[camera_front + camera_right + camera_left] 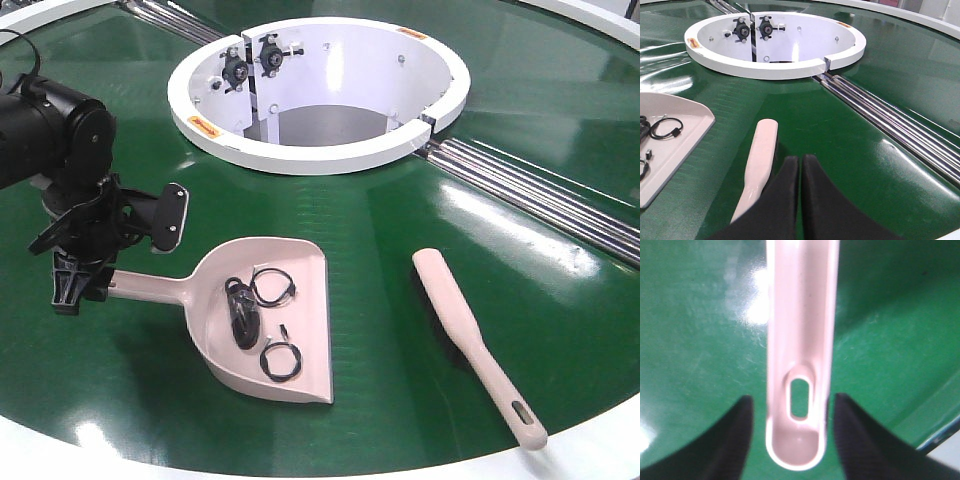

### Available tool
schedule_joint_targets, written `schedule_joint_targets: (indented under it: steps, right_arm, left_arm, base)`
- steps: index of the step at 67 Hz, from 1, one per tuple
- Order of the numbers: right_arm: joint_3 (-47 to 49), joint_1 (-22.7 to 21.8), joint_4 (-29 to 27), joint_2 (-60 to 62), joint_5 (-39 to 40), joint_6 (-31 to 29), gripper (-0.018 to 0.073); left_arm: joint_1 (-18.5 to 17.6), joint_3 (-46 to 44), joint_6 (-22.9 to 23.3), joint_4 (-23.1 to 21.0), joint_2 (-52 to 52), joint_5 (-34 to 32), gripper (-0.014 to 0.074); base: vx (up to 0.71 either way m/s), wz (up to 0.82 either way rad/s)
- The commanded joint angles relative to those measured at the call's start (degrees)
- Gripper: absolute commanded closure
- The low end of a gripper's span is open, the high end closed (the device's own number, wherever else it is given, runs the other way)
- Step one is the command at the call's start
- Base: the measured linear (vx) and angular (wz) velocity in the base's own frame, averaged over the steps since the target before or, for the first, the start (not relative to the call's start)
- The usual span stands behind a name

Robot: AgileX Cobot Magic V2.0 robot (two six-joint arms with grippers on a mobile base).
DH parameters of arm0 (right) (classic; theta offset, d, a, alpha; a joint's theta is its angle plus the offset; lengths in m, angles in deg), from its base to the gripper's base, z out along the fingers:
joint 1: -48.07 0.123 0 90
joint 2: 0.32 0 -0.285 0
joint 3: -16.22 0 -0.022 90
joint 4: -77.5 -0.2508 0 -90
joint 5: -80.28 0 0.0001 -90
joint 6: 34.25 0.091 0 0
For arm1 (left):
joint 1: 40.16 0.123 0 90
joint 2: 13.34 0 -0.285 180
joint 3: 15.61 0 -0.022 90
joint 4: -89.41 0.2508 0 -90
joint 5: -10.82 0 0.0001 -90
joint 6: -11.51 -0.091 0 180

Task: Clean and inspect green conveyor with broom and dustpan

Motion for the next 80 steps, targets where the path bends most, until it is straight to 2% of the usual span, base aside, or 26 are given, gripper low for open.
schedule_joint_targets:
  steps: [1, 7, 18, 32, 40, 44, 50, 54, 60, 62, 71, 80]
  right_arm:
    - [1.6, -0.2, 0.1, -0.9, 3.8, 0.1, 0.0563]
    - [1.6, -0.2, 0.1, -0.9, 3.8, 0.1, 0.0563]
    - [1.6, -0.2, 0.1, -0.9, 3.8, 0.1, 0.0563]
    - [1.6, -0.2, 0.1, -0.9, 3.8, 0.1, 0.0563]
    - [1.6, -0.2, 0.1, -0.9, 3.8, 0.1, 0.0563]
    - [1.6, -0.2, 0.1, -0.9, 3.8, 0.1, 0.0563]
    - [1.6, -0.2, 0.1, -0.9, 3.8, 0.1, 0.0563]
    - [1.6, -0.2, 0.1, -0.9, 3.9, 0.1, 0.0563]
    - [1.6, -0.2, 0.1, -0.9, 4.0, 0.1, 0.0563]
    - [1.6, -0.2, 0.1, -0.9, 4.0, 0.1, 0.0563]
    - [1.5, -0.2, 0.2, -0.9, 4.9, 0.1, 0.0563]
    - [1.5, -0.2, 0.2, -0.9, 6.7, -1.3, 0.0563]
  left_arm:
    - [-0.6, -1.3, 3.7, 0.9, 2.8, 0.0, 0.0111]
    - [-0.6, -1.3, 6.5, 0.9, 2.9, 0.4, 0.0071]
    - [-0.6, -1.3, 11.9, 0.9, 4.9, 1.4, 0.0076]
    - [-0.6, -1.3, 24.8, 0.9, 13.1, -1.7, 0.0134]
    - [-0.6, -1.3, 31.0, 0.8, 18.2, -6.8, 0.0215]
    - [-0.6, -1.3, 35.6, 0.5, 20.3, -9.8, 0.0290]
    - [-0.6, -1.2, 43.6, 0.4, 23.0, -14.0, 0.0451]
    - [-0.6, -1.0, 47.6, 0.4, 24.7, -15.7, 0.0594]
    - [-0.6, 0.0, 53.0, 0.3, 27.4, -17.9, 0.0605]
    - [-0.6, 1.3, 55.7, 0.3, 28.8, -20.1, 0.0605]
    - [-0.6, 11.9, 61.3, -0.2, 38.5, -32.2, 0.0604]
    - [-0.6, 28.2, 61.9, -6.6, 51.1, -47.4, 0.0604]
  base:
    - [0.00, 0.00]
    - [0.00, 0.00]
    - [0.00, 0.00]
    - [0.00, 0.00]
    - [0.00, 0.00]
    - [0.00, 0.00]
    - [0.00, 0.00]
    - [0.00, 0.00]
    - [0.00, 0.00]
    - [0.00, 0.00]
    - [0.00, 0.00]
    - [0.00, 0.00]
